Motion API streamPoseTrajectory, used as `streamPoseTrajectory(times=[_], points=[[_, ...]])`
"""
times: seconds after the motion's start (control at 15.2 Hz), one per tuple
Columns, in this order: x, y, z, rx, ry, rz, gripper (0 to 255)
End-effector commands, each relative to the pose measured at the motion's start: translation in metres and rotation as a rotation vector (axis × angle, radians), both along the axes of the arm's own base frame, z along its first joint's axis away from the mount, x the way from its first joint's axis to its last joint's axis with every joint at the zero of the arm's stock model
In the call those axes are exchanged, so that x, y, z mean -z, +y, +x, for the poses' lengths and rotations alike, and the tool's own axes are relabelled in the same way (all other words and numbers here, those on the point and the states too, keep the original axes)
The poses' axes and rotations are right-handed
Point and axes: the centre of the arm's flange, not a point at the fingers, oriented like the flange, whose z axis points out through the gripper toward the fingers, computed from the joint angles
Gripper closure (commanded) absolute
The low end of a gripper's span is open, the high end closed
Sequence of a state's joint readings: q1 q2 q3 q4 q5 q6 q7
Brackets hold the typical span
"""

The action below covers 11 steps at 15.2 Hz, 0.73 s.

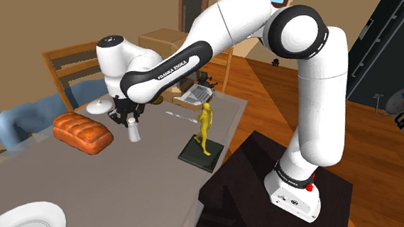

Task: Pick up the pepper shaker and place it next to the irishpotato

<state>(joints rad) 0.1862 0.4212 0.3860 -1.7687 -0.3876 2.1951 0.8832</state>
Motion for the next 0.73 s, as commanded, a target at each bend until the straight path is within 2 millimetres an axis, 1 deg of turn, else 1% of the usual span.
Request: streamPoseTrajectory(times=[0.0, 0.66], points=[[-0.002, -0.019, 0.008, 0.000, 0.000, 0.000, 255], [-0.002, -0.141, 0.057, 0.000, 0.000, 0.000, 255]])
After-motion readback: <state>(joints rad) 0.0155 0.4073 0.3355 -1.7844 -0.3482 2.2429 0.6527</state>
